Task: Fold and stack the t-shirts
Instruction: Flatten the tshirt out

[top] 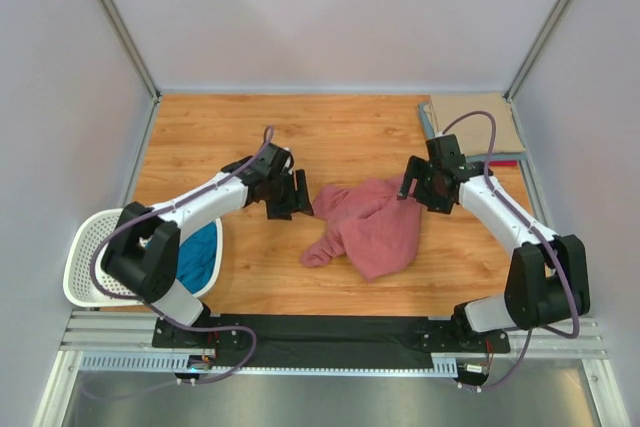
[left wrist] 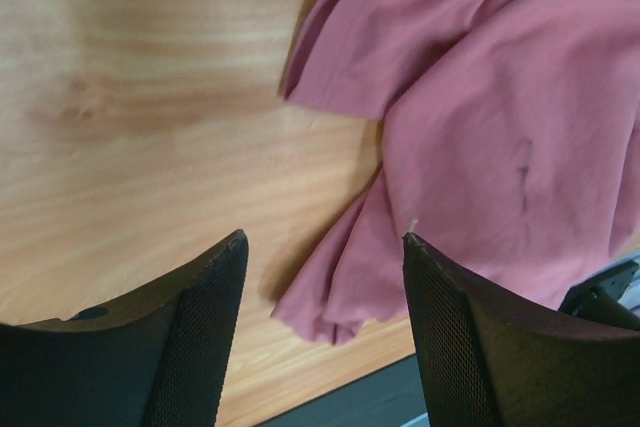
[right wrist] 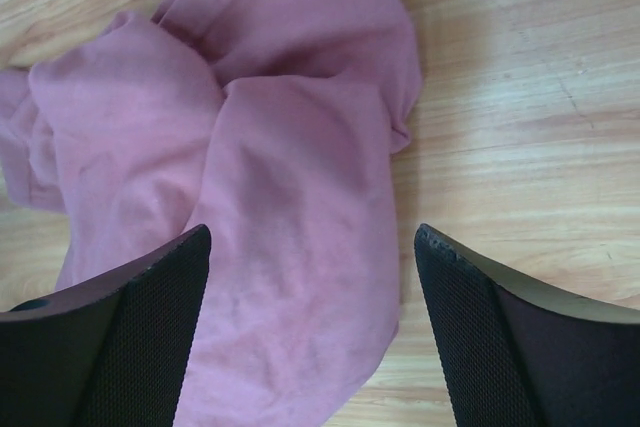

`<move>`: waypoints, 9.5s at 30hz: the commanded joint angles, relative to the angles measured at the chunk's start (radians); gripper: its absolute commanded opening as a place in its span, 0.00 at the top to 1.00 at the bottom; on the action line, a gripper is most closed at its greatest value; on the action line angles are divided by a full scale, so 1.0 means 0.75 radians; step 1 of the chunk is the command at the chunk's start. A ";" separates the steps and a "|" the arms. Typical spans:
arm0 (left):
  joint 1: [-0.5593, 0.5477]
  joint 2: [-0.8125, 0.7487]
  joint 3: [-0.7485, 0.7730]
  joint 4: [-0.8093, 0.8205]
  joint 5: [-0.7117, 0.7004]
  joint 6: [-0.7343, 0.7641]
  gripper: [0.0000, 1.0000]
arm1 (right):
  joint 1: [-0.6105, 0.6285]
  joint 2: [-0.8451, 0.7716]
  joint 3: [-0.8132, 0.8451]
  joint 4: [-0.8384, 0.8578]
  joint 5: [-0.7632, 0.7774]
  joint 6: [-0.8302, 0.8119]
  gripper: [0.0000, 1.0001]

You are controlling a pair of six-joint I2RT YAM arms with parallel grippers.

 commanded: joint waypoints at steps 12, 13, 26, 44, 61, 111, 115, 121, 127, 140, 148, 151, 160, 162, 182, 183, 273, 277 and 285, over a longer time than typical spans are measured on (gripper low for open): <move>-0.004 0.388 0.212 0.162 0.003 0.023 0.31 | -0.022 -0.216 -0.407 0.306 -0.214 0.203 0.12; -0.004 0.422 0.219 0.193 0.020 0.021 0.31 | -0.022 -0.206 -0.425 0.337 -0.223 0.207 0.12; 0.009 0.074 0.311 -0.326 -0.572 0.013 1.00 | -0.006 0.237 0.181 0.550 -0.343 -0.140 0.68; 0.158 -0.183 0.100 -0.341 -0.571 0.031 1.00 | 0.440 0.022 0.119 0.103 -0.088 0.172 0.37; 0.217 -0.234 0.104 -0.300 -0.448 0.058 1.00 | 1.109 0.027 -0.219 0.374 0.237 0.733 0.40; 0.467 -0.162 0.268 -0.343 -0.477 0.228 1.00 | 0.048 0.154 0.407 -0.156 0.168 -0.022 0.66; 0.467 -0.140 0.249 -0.320 -0.430 0.215 1.00 | 0.050 -0.003 0.266 -0.168 0.127 0.205 0.62; 0.467 -0.117 0.260 -0.324 -0.414 0.213 1.00 | 0.109 -0.179 -0.096 -0.025 -0.075 0.504 0.60; 0.467 -0.123 0.288 -0.351 -0.416 0.224 1.00 | 0.191 -0.228 -0.282 0.012 -0.039 0.643 0.60; 0.467 -0.136 0.280 -0.357 -0.401 0.232 1.00 | 0.234 -0.288 -0.478 0.110 0.086 0.727 0.61; 0.467 -0.140 0.272 -0.351 -0.403 0.228 1.00 | 0.262 -0.331 -0.515 0.102 0.107 0.764 0.63; 0.467 -0.138 0.260 -0.341 -0.393 0.226 1.00 | 0.309 -0.341 -0.509 0.083 0.149 0.790 0.64; 0.467 -0.142 0.251 -0.339 -0.389 0.228 1.00 | 0.356 -0.312 -0.550 0.077 0.221 0.819 0.64; 0.467 -0.142 0.249 -0.341 -0.387 0.226 1.00 | 0.360 -0.323 -0.558 0.075 0.233 0.819 0.64; 0.467 -0.183 0.172 -0.273 -0.295 0.185 1.00 | 0.363 -0.396 -0.536 0.108 0.452 0.739 1.00; 0.467 -0.195 0.178 -0.292 -0.303 0.191 1.00 | 0.360 -0.414 -0.509 0.033 0.475 0.729 1.00; 0.467 -0.804 0.973 -0.791 -0.385 0.003 1.00 | 0.266 -0.805 1.313 -0.594 0.974 0.142 1.00; 0.467 -0.886 1.000 -0.795 -0.271 -0.030 1.00 | 0.266 -0.956 1.268 -0.486 0.829 0.148 1.00; 0.467 -0.772 1.043 -0.771 -0.258 0.009 1.00 | 0.268 -0.808 1.256 -0.444 0.696 0.026 1.00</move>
